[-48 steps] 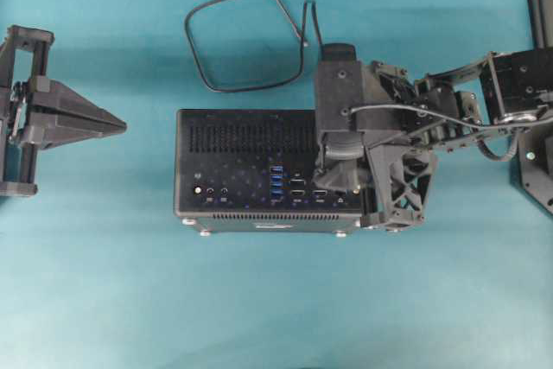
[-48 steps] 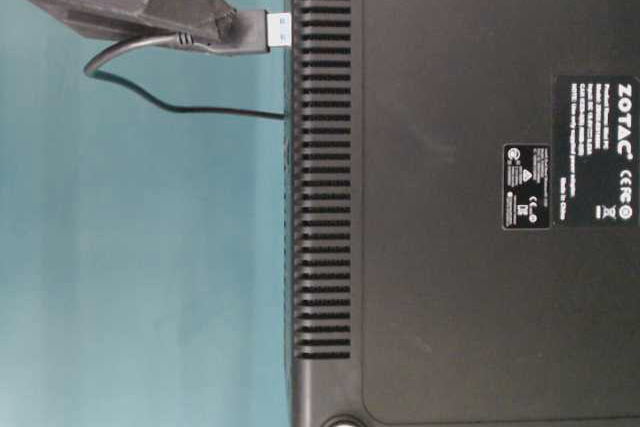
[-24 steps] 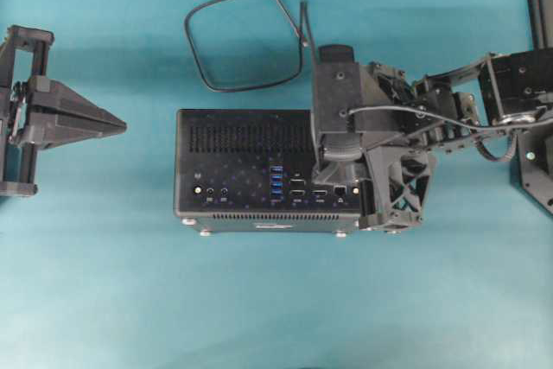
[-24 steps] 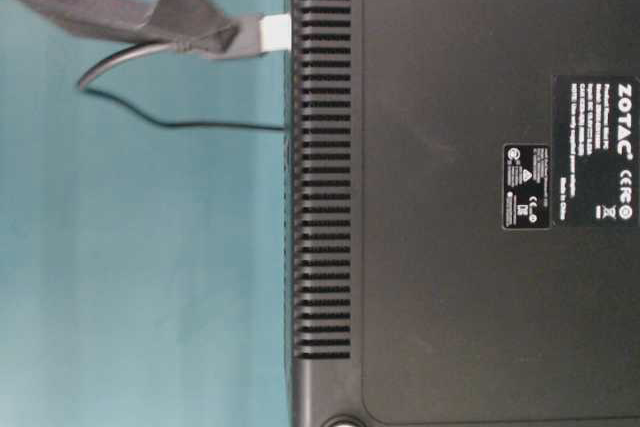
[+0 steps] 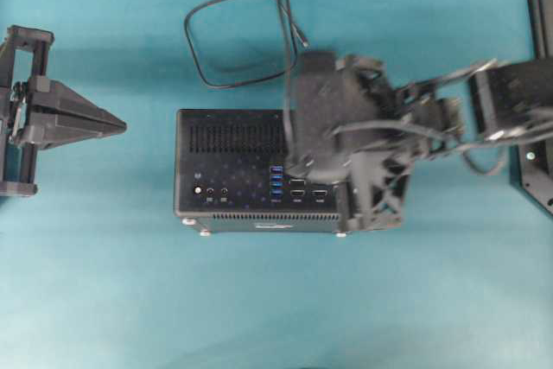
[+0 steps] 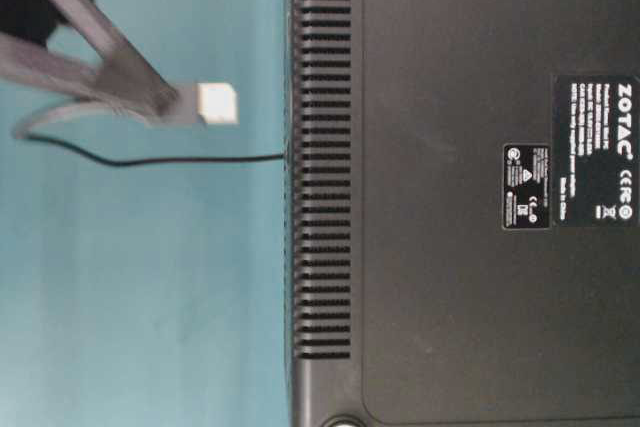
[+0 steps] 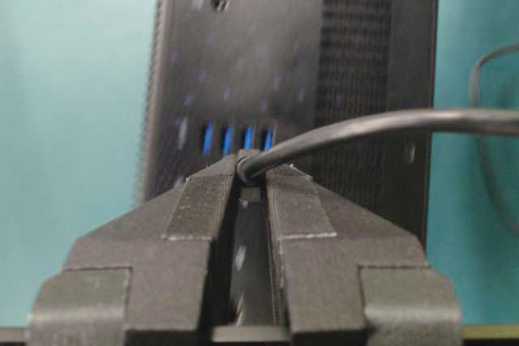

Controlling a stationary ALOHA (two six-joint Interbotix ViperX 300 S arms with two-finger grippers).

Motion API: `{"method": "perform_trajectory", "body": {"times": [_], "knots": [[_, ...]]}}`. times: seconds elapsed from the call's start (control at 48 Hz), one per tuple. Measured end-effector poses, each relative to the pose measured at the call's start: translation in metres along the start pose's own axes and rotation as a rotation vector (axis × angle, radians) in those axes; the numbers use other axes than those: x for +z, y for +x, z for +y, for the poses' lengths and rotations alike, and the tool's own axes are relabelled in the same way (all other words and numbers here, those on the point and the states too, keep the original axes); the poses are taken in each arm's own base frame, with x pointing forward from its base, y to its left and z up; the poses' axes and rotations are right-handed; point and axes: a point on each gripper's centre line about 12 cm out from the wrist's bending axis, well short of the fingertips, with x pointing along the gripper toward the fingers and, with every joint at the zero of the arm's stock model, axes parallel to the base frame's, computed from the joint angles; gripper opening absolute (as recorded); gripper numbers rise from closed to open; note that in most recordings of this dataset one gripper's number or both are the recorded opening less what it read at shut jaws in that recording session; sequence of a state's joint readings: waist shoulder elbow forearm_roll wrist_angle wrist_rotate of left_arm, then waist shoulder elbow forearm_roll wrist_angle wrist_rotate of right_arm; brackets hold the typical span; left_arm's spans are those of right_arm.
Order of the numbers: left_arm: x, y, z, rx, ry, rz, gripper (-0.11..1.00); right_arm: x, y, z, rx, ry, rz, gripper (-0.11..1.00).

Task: Insert the USB into the PC box with both arms.
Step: 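Lower the right gripper and close it on the cable near the plug, then push the held USB plug toward the port with the right gripper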

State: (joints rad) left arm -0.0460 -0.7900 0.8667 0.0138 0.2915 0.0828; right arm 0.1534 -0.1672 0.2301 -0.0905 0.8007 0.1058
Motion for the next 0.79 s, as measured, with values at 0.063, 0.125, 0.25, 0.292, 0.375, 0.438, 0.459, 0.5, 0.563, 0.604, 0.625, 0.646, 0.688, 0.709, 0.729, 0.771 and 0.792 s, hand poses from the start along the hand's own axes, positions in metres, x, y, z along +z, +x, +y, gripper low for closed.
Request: {"method": "perform_trajectory", "body": {"times": [0.063, 0.125, 0.25, 0.292, 0.375, 0.438, 0.459, 0.5, 0.563, 0.604, 0.625, 0.646, 0.688, 0.709, 0.729, 0.771, 0.792], "knots": [[0.001, 0.000, 0.000, 0.000, -0.002, -0.002, 0.00, 0.001, 0.005, 0.001, -0.007, -0.015, -0.003, 0.09], [0.000, 0.000, 0.000, 0.000, -0.005, 0.000, 0.00, 0.001, 0.010, 0.001, -0.016, -0.029, 0.002, 0.09], [0.000, 0.000, 0.000, 0.000, -0.005, 0.000, 0.00, 0.004, 0.014, 0.002, -0.024, -0.045, -0.003, 0.09], [0.000, 0.000, 0.000, 0.000, -0.003, 0.000, 0.00, 0.005, 0.015, 0.002, -0.025, -0.046, -0.001, 0.09], [0.000, 0.000, 0.000, 0.000, -0.003, 0.000, 0.00, 0.006, 0.017, 0.003, -0.027, -0.051, 0.000, 0.09], [0.000, 0.000, 0.000, 0.000, -0.003, 0.000, 0.00, 0.005, 0.018, 0.002, -0.033, -0.055, 0.004, 0.09], [0.000, 0.000, 0.000, 0.000, -0.003, 0.000, 0.00, 0.005, 0.019, 0.002, -0.035, -0.057, 0.005, 0.09], [0.000, 0.000, 0.000, 0.000, -0.003, 0.000, 0.00, 0.005, 0.019, 0.001, -0.039, -0.062, 0.006, 0.09], [0.000, 0.000, 0.000, 0.000, -0.003, 0.000, 0.00, 0.005, 0.020, 0.001, -0.045, -0.061, 0.008, 0.08], [0.000, 0.000, 0.000, 0.000, -0.003, 0.000, 0.00, 0.005, 0.021, 0.000, -0.050, -0.056, 0.011, 0.08], [0.000, 0.000, 0.000, 0.000, -0.003, 0.000, 0.00, 0.004, 0.021, 0.000, -0.054, -0.051, 0.013, 0.08], [0.001, 0.000, 0.000, 0.000, -0.003, -0.002, 0.00, 0.005, 0.020, -0.001, -0.060, -0.049, 0.012, 0.08], [0.000, 0.000, 0.000, 0.000, -0.003, -0.002, 0.00, 0.004, 0.020, -0.003, -0.075, -0.043, 0.018, 0.08], [0.001, 0.000, 0.000, 0.000, -0.003, -0.002, 0.00, 0.004, 0.020, -0.003, -0.081, -0.042, 0.022, 0.08], [0.000, 0.000, 0.000, 0.000, -0.003, 0.000, 0.00, 0.004, 0.020, -0.004, -0.087, -0.038, 0.022, 0.09], [0.000, 0.000, 0.000, 0.000, -0.003, 0.000, 0.00, 0.003, 0.019, -0.005, -0.097, -0.034, 0.024, 0.08], [0.000, 0.000, 0.000, 0.000, -0.003, 0.000, 0.00, 0.003, 0.020, -0.005, -0.101, -0.031, 0.028, 0.08]]}}
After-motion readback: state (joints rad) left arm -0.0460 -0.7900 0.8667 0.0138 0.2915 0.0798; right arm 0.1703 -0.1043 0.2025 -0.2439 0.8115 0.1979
